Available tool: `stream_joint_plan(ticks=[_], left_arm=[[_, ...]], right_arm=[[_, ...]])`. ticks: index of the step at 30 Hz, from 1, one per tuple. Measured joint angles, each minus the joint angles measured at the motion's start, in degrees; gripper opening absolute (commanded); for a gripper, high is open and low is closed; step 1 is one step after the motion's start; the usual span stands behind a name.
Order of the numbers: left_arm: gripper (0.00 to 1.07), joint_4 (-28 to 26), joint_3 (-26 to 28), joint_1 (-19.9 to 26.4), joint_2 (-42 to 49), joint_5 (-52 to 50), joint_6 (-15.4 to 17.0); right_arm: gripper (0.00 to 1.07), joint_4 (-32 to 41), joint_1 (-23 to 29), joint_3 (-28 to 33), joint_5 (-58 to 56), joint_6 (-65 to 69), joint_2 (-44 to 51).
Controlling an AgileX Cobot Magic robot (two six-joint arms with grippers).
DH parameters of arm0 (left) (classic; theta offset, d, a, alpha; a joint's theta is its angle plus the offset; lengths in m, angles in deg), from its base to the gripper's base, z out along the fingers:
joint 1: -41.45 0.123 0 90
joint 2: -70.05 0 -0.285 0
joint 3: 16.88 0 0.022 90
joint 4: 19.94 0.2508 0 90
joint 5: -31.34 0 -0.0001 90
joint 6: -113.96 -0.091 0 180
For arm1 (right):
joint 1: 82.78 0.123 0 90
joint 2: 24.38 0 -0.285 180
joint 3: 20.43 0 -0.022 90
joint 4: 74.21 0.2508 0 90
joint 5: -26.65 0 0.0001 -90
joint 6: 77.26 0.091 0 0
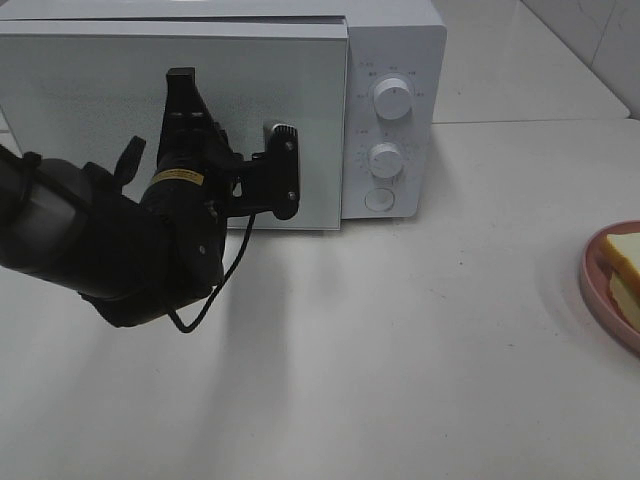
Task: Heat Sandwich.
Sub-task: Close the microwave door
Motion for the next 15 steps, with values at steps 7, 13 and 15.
stream_joint_plan(ticks=[7, 13, 15], left_arm=[[0.0, -0.1, 0.9, 0.0, -0.2, 0.2, 0.0], [0.0, 0.1, 0.9, 0.2, -0.2, 0.3, 0.0], [0.0, 0.9, 0.9, 1.0, -0.2, 0.6, 0.0]], right_arm=[[0.75, 0.0, 0.0, 0.0, 0.0, 0.0, 0.0], [0.75, 0.0, 0.0, 0.0, 0.0, 0.0, 0.0], [0.75, 0.0, 0.0, 0.0, 0.0, 0.0, 0.0]])
